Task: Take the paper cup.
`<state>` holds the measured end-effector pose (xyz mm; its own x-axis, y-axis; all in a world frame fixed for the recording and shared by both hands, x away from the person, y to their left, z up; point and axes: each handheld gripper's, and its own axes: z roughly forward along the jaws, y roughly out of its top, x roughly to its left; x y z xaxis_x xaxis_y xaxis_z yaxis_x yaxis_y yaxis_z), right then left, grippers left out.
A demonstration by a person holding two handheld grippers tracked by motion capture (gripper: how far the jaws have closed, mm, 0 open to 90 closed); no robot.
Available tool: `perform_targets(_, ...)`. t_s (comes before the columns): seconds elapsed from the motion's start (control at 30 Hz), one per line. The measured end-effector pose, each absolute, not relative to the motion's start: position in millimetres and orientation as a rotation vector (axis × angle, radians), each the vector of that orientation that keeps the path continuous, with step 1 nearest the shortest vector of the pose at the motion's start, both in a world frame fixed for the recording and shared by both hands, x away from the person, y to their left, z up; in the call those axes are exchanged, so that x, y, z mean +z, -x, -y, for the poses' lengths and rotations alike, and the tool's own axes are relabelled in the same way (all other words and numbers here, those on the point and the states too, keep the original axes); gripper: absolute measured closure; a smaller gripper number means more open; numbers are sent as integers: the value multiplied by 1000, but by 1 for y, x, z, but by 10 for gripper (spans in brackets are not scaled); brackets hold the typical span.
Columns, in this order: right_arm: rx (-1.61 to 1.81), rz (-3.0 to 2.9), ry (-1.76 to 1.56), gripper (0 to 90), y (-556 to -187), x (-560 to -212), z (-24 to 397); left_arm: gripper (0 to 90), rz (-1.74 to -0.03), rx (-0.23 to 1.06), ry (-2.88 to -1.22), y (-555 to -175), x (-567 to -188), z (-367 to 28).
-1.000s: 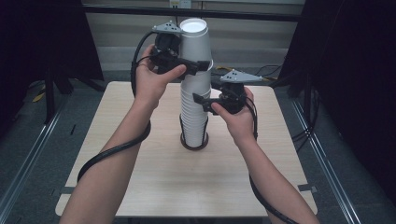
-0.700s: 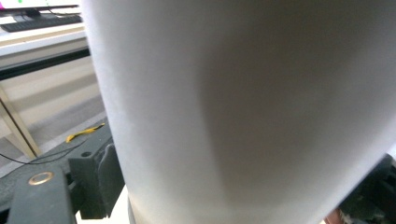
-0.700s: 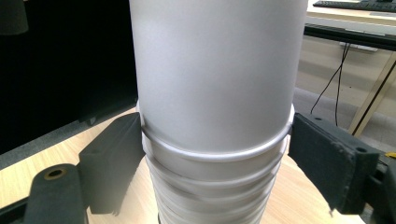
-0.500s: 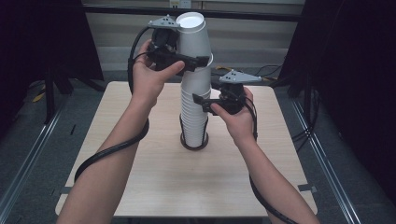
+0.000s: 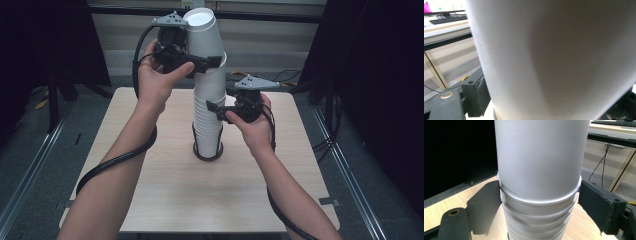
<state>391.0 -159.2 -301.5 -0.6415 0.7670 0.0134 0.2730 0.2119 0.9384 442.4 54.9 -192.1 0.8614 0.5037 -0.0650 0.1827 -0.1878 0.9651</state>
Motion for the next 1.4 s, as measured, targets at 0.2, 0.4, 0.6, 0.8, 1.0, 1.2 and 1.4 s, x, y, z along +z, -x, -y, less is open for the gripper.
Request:
perform_targets(0.2, 1421, -2033, -958, 182, -391, -301, 159, 149, -518, 309, -1745, -441, -187, -55)
perform_targets(0.4, 1422, -2035, -962, 182, -390, -302, 159, 154, -516, 310, -1736, -441, -183, -57)
perform_targets(0.6, 1419, -2035, -955, 183, -390, -302, 159, 158, -510, 322, -1748, -439, -180, -58)
perform_targets(0.8, 1413, -2036, -955, 182, -390, -302, 159, 159, -515, 325, -1728, -437, -176, -65)
perform_targets(1.0, 1413, -2035, -956, 179, -390, -302, 159, 159, -512, 331, -1731, -435, -173, -71)
perform_targets(1.2, 1406, -2038, -957, 181, -390, -303, 159, 159, -511, 322, -1742, -431, -177, -83)
perform_targets(1.4, 1404, -2045, -955, 186, -389, -305, 160, 159, -508, 313, -1739, -423, -183, -104)
